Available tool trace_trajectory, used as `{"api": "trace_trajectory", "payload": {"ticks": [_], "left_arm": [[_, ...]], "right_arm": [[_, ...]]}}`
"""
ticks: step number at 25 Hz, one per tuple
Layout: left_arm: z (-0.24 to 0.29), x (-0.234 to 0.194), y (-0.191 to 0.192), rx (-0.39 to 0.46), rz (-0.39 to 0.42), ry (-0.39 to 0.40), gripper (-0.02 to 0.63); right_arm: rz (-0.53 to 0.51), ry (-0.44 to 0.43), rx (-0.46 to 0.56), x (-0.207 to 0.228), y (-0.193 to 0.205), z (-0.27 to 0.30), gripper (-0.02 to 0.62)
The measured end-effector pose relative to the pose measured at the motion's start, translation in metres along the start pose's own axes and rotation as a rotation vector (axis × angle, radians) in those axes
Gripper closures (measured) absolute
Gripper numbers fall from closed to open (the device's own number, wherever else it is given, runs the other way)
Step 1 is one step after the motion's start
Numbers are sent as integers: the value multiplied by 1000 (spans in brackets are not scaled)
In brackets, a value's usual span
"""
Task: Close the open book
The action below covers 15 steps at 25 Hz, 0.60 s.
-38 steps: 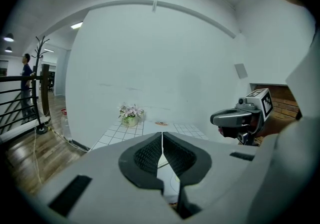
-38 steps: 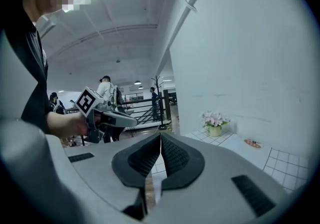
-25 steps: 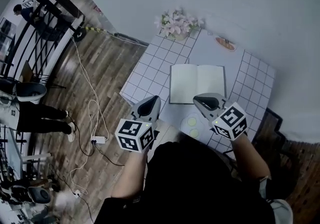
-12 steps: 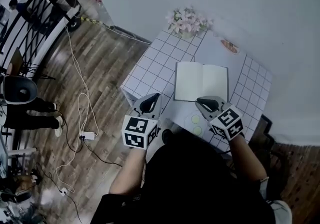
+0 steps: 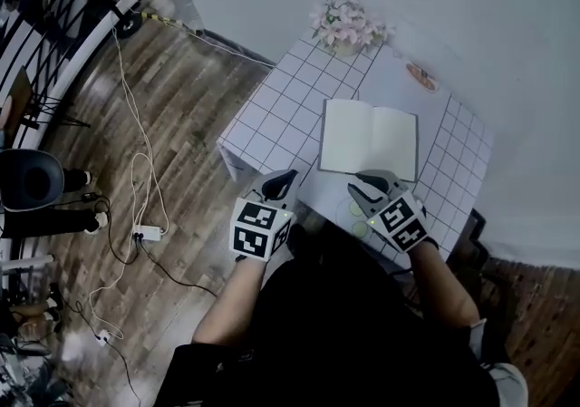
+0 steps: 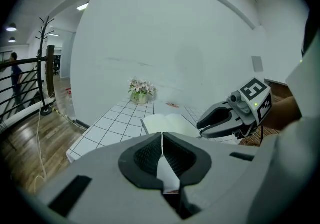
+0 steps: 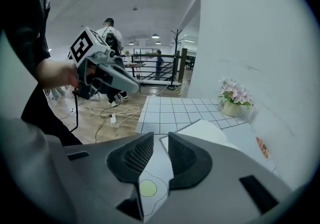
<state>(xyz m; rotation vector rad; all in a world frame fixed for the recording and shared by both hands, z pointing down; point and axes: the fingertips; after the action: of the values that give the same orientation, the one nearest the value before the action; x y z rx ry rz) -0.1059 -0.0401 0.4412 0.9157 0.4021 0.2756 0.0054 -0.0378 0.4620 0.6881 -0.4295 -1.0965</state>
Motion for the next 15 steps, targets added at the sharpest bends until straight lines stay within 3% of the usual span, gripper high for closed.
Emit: {"api": "trace_trajectory", "payload": {"ticks": [7,15], "left_arm": [[23,-6,33,-84,-21,-2,592],[45,-10,71,-118,-73,9,592]], "right_arm": [[-21,-40,-59,15,30,48,477],[-121,-56,-131,23,45,101,474]]}}
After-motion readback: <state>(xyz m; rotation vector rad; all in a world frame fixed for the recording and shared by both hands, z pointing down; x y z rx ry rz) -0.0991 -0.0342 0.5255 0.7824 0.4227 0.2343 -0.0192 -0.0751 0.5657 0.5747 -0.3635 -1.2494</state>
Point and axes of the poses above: the fingertips, and each gripper's own axes: z forward along the fingers, x to its right, y out of its underside, and after that the axes turned 4 degrees about -y, right-handed
